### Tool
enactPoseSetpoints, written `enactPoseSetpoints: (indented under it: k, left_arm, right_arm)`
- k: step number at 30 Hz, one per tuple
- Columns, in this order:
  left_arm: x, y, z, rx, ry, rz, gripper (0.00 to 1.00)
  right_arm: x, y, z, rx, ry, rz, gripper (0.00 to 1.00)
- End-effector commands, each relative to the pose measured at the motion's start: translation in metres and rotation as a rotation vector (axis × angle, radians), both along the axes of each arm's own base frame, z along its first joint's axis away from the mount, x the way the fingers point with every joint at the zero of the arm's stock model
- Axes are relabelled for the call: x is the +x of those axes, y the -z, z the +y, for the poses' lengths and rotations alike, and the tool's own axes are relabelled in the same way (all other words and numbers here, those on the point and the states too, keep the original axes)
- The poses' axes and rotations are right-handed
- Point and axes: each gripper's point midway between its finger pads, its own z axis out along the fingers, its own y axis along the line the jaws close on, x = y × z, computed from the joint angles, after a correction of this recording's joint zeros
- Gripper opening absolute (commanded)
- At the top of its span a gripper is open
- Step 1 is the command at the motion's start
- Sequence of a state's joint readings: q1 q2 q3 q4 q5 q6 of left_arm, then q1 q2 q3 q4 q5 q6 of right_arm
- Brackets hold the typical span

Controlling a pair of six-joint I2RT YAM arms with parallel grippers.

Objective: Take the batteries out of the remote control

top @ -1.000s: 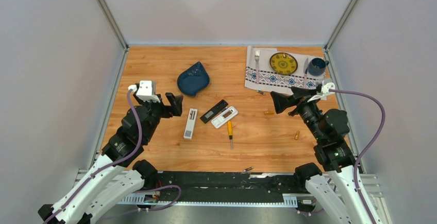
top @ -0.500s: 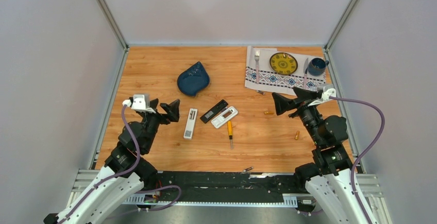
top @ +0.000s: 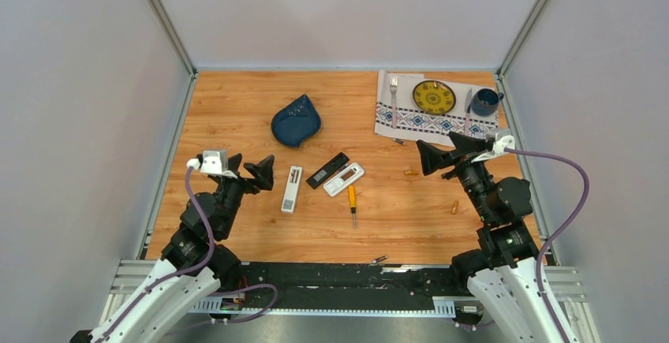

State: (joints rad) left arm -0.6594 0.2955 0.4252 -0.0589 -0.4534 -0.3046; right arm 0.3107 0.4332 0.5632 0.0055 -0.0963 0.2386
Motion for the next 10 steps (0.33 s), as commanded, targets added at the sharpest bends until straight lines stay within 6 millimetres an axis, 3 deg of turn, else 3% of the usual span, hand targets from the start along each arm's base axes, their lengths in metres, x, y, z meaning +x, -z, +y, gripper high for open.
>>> enactPoseSetpoints:
  k: [1,10]
  left_arm:
    - [0.0003,-0.0085,-0.0017,-0.012,0.01,-0.043,0.98]
    - [0.0029,-0.0131,-0.0115,0.004,0.05,-0.071,0.98]
  right_arm:
    - [0.0039,-0.0006,-0.0015,0.01,0.014,-0.017,1.0]
    - [0.006,0.004,-0.0014,0.003,0.018,-0.008,1.0]
